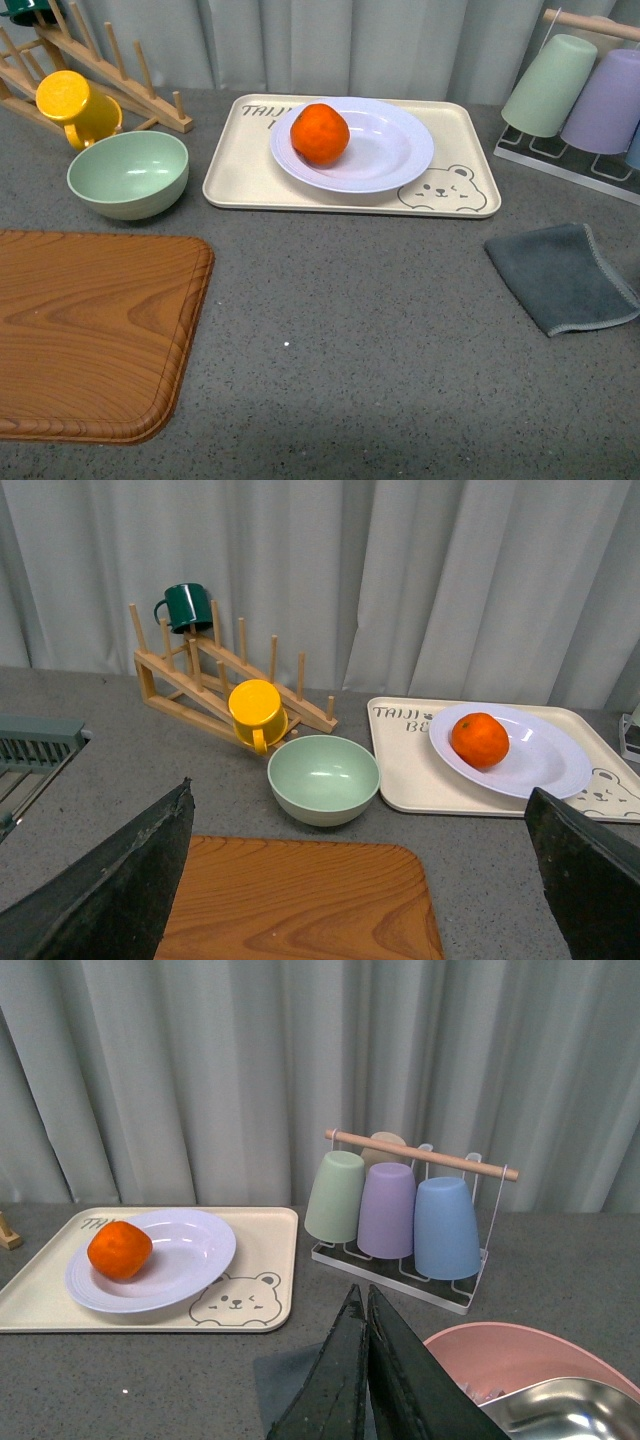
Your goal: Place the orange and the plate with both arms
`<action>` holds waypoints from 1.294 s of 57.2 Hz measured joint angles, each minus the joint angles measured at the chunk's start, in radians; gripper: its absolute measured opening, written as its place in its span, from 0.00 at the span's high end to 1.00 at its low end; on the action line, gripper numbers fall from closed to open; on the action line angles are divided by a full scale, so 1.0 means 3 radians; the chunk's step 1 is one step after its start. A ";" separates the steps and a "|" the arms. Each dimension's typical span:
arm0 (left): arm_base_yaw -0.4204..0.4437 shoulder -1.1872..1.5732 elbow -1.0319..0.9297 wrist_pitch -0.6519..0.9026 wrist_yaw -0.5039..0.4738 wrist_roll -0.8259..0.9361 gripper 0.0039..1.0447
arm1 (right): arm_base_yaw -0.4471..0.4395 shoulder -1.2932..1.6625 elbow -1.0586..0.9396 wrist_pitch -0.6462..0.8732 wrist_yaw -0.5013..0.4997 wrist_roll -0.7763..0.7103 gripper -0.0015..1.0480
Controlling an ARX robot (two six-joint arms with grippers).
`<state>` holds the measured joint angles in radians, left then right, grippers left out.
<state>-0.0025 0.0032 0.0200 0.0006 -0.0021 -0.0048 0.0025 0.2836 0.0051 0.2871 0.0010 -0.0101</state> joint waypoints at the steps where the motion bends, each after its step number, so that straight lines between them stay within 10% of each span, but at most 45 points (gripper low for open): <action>1: 0.0000 0.0000 0.0000 0.0000 0.0000 0.0000 0.06 | 0.0000 -0.0023 0.0000 -0.0023 0.0000 0.0000 0.99; 42: 0.0000 0.0000 0.0000 0.0000 0.0000 0.0000 0.06 | 0.0000 -0.0928 0.0003 -0.0950 -0.0009 -0.0004 0.98; 74: 0.0000 0.0000 0.0000 0.0000 0.0000 0.0000 0.06 | 0.0000 -0.0931 0.0003 -0.0951 -0.0009 0.0003 0.07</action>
<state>-0.0025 0.0032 0.0200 0.0006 -0.0021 -0.0048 0.0025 0.0044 0.0059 0.0017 -0.0017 -0.0093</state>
